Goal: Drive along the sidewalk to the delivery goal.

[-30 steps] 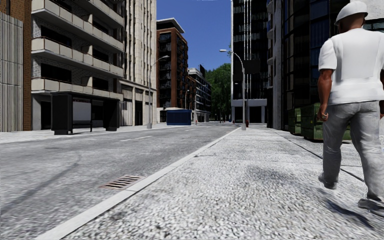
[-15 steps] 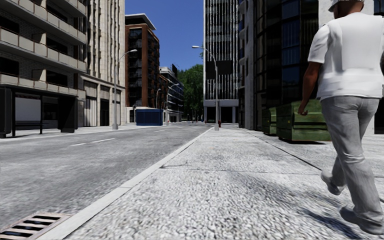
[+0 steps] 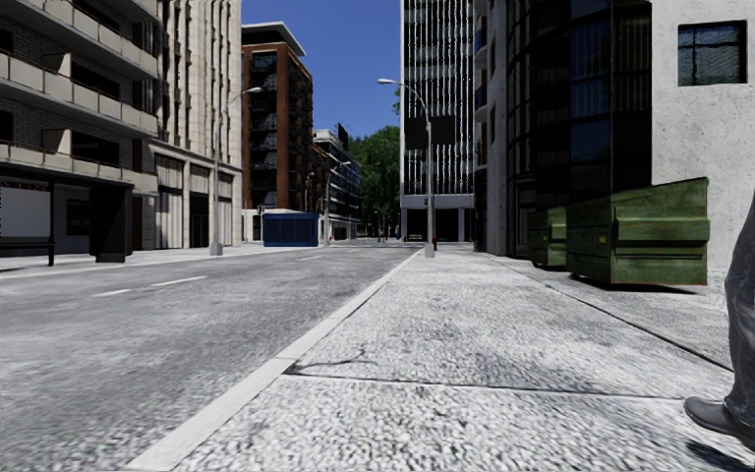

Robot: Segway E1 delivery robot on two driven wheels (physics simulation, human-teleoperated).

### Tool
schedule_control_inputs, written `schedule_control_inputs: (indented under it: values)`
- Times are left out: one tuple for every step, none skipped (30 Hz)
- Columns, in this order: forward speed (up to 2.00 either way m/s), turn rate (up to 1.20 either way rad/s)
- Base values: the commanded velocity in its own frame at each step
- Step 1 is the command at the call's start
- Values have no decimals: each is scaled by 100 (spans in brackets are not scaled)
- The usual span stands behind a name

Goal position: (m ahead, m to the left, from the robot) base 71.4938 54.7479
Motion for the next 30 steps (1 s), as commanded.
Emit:
schedule_control_inputs:
  values:
    - [200, 0]
    - [200, 0]
    - [200, 0]
    - [200, 0]
    - [200, 0]
    - [200, 0]
    - [200, 0]
    - [200, 0]
    - [200, -1]
    - [200, -9]
    - [200, -10]
    - [200, -11]
    - [200, -11]
    - [200, -16]
    - [200, -27]
    - [200, -34]
    - [200, -37]
    - [200, -37]
    - [200, -37]
    - [200, -37]
    - [200, -37]
    - [200, -37]
    - [200, -37]
    - [200, -37]
    - [200, -37]
    - [200, -37]
    - [200, -37]
    - [200, -37]
    - [200, -37]
    - [200, -37]
